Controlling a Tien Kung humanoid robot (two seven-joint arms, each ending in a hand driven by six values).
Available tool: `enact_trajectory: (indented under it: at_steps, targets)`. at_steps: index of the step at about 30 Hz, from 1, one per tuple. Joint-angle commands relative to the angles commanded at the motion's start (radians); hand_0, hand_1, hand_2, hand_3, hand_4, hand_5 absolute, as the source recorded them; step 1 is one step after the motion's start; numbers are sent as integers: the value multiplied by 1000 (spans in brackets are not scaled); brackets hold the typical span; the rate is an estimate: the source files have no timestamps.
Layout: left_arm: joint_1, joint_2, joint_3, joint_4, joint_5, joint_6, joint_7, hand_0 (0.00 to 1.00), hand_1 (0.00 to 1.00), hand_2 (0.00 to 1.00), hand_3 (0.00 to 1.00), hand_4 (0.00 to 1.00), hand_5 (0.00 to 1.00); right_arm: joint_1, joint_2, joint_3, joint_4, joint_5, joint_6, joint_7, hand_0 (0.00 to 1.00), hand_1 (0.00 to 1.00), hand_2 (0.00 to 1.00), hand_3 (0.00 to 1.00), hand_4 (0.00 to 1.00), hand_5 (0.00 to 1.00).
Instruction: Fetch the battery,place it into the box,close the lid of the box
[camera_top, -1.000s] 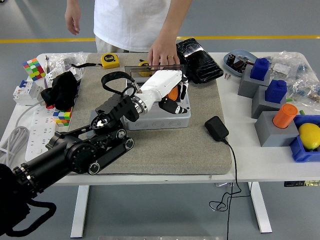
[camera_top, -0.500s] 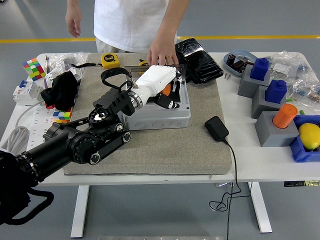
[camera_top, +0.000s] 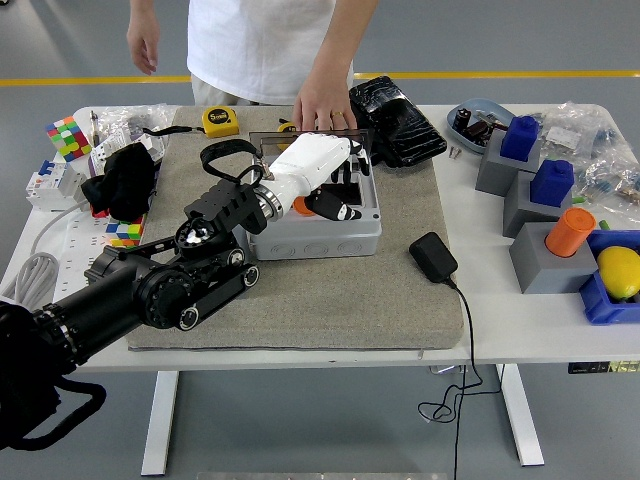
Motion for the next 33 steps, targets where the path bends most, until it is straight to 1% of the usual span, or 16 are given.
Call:
enact_trajectory:
  at_steps: [5, 8, 11, 12, 15, 17, 18, 20, 23, 24, 25, 26, 29, 30, 32, 33]
  targets:
    - [9, 0, -5, -14, -1, -6, -1, 320, 540, 529, 707, 998, 181, -1, 1, 1, 0, -1, 0, 0, 545, 599, 582, 541, 917, 456]
    - [21, 0, -18, -36, -4, -8, -4, 321, 533, 522, 705, 998, 191, -3, 1, 2, 0, -1, 0, 0, 544, 599, 582, 541, 917, 456]
    - [40, 0, -46, -77, -5, -2, -23, 321, 533, 522, 705, 998, 191, -4, 1, 1, -1, -1, 1, 0, 544, 599, 582, 541, 917, 456]
    - [47, 0, -57, -91, -4, 2, -32, 334, 532, 521, 685, 998, 240, -4, 1, 0, -1, 0, 1, 0, 546, 599, 581, 541, 917, 456]
    - [71, 0, -97, -136, -3, 6, -45, 334, 532, 521, 685, 998, 240, -3, 1, 2, -1, -1, 1, 1, 546, 599, 581, 541, 917, 456]
    - [84, 0, -116, -162, 2, -1, -37, 334, 532, 521, 685, 998, 240, -3, 2, 5, -1, -2, 1, 1, 546, 599, 581, 541, 917, 456]
    - [89, 0, -122, -171, 5, -5, -33, 372, 532, 527, 650, 998, 321, -3, 1, 5, 0, -3, 1, 1, 546, 599, 582, 541, 917, 456]
    - [104, 0, -136, -190, 11, -9, -28, 372, 532, 527, 650, 998, 321, -2, 1, 7, 0, -4, 1, 1, 546, 599, 582, 541, 917, 456]
    - [141, 0, -173, -228, 23, -20, -18, 372, 532, 527, 650, 998, 321, -2, 0, 12, 0, -5, 0, 1, 546, 599, 582, 541, 917, 456]
    - [155, 0, -188, -242, 28, -24, -13, 366, 512, 493, 641, 998, 328, -3, -1, 12, 0, -5, 0, 1, 546, 599, 582, 541, 917, 456]
    - [168, 0, -202, -256, 32, -27, -9, 366, 512, 493, 641, 998, 328, -3, -1, 12, -1, -5, 1, 1, 546, 599, 582, 541, 917, 456]
    - [179, 3, -213, -267, 34, -28, -7, 366, 512, 493, 641, 998, 328, -4, -1, 12, -1, -4, 1, 1, 546, 599, 582, 541, 917, 456]
    - [216, 36, -250, -307, 40, -37, 3, 366, 512, 493, 641, 998, 328, -6, -1, 13, -1, -4, 1, 1, 546, 599, 582, 541, 917, 456]
    - [229, 49, -263, -320, 43, -39, 5, 465, 572, 546, 639, 998, 344, -7, -1, 14, -1, -4, 2, 1, 546, 599, 582, 541, 918, 455]
    - [260, 77, -295, -347, 55, -41, 10, 465, 572, 546, 639, 998, 344, -8, -2, 15, -1, -5, 2, 1, 546, 599, 582, 541, 918, 455]
    - [271, 86, -306, -355, 58, -42, 12, 465, 572, 546, 639, 998, 344, -8, -2, 15, -1, -5, 2, 1, 546, 599, 582, 541, 918, 455]
